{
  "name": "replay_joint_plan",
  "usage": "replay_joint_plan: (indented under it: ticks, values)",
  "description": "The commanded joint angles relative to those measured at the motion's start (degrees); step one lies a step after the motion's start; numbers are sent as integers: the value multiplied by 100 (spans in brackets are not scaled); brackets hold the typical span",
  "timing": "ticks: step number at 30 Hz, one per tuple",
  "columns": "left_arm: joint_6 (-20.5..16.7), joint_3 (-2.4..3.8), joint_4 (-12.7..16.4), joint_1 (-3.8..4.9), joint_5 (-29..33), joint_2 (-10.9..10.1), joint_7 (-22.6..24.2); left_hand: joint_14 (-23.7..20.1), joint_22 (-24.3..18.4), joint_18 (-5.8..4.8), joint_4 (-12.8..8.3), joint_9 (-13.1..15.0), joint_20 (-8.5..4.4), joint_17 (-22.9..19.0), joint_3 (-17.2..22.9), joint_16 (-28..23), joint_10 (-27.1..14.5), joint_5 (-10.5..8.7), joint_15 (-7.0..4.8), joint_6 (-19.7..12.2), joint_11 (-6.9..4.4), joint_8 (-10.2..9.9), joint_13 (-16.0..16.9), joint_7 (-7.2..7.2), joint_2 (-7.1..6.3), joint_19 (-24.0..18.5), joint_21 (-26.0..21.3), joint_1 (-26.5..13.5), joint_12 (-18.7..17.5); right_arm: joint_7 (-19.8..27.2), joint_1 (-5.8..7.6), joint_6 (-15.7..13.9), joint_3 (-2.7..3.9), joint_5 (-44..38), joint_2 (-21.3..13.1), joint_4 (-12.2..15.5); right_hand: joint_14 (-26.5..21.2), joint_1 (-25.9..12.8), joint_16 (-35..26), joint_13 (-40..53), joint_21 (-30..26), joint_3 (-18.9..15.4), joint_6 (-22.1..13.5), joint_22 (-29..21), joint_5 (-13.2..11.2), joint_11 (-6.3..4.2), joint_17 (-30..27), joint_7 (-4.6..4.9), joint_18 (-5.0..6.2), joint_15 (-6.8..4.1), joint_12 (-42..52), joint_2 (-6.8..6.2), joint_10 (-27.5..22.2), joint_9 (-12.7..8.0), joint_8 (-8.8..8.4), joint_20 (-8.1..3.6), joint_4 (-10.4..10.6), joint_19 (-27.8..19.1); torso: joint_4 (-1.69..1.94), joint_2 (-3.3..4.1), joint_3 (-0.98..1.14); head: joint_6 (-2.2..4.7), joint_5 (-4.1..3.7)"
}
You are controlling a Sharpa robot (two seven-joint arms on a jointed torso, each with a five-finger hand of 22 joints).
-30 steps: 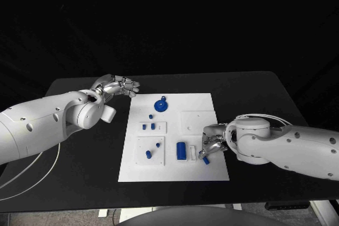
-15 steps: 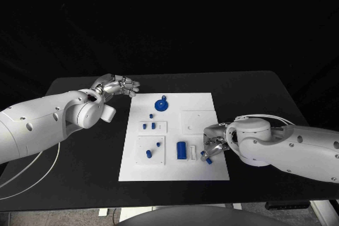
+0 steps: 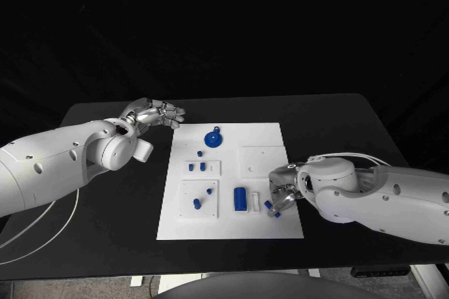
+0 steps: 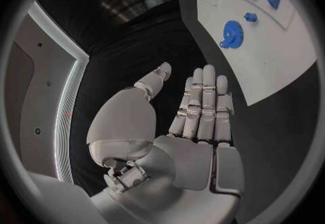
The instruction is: Assemble the parts on the task board
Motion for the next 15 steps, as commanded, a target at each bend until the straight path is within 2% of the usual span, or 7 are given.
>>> replay_joint_plan:
  ticks: [1,5,10,12,15]
  values:
    - [79,2,17,4,-35,5,32,18,8,-21,37,-7,38,7,-4,-27,-29,-18,10,-58,3,10,5,1,-12,12,-33,-46,-24,-300,-103,636,-109,-460,-7,-164,-21,91,-26,8,-19,-13,-508,50,16,1,-4,473,32,26,9,-2,-45,-1223,-159,1,-10,-38,6,1,-1,-6,-5]
    - [85,2,18,4,-51,8,30,18,9,-21,37,-7,38,8,-4,-28,-29,-18,9,-58,3,10,6,1,-12,12,-34,-45,-24,-301,-108,552,-133,-558,41,-198,-22,230,-25,13,-16,6,-511,57,15,0,-3,472,32,25,19,34,-48,-1214,-149,0,-79,-40,6,3,0,-18,-7]
    - [89,2,23,4,-62,11,29,19,10,-21,38,-7,37,10,-4,-28,-29,-17,9,-58,3,10,6,1,-11,12,-35,-44,-23,-304,-113,471,-167,-683,73,-240,-12,558,-20,14,-11,133,-504,62,15,-8,-2,464,32,18,33,227,-37,-1204,-132,-10,-241,-30,8,3,-1,-21,-7]
    - [88,2,23,4,-66,9,28,19,11,-21,38,-7,37,11,-3,-29,-29,-17,9,-58,3,10,6,1,-10,12,-35,-44,-23,-305,-113,446,-179,-761,79,-254,-6,773,-20,12,-13,276,-499,61,15,-11,-3,462,31,14,35,381,-31,-1203,-126,-15,-333,-25,10,2,-4,-26,-21]
    - [90,2,26,4,-67,5,23,19,11,-21,39,-7,37,12,-3,-29,-29,-17,9,-59,3,10,6,1,-9,13,-35,-43,-23,-309,-113,400,-195,-886,93,-298,0,888,-19,8,-12,369,-496,64,15,-6,-4,466,31,20,37,446,-26,-1204,-121,2,-414,-22,6,1,-4,-30,-17]
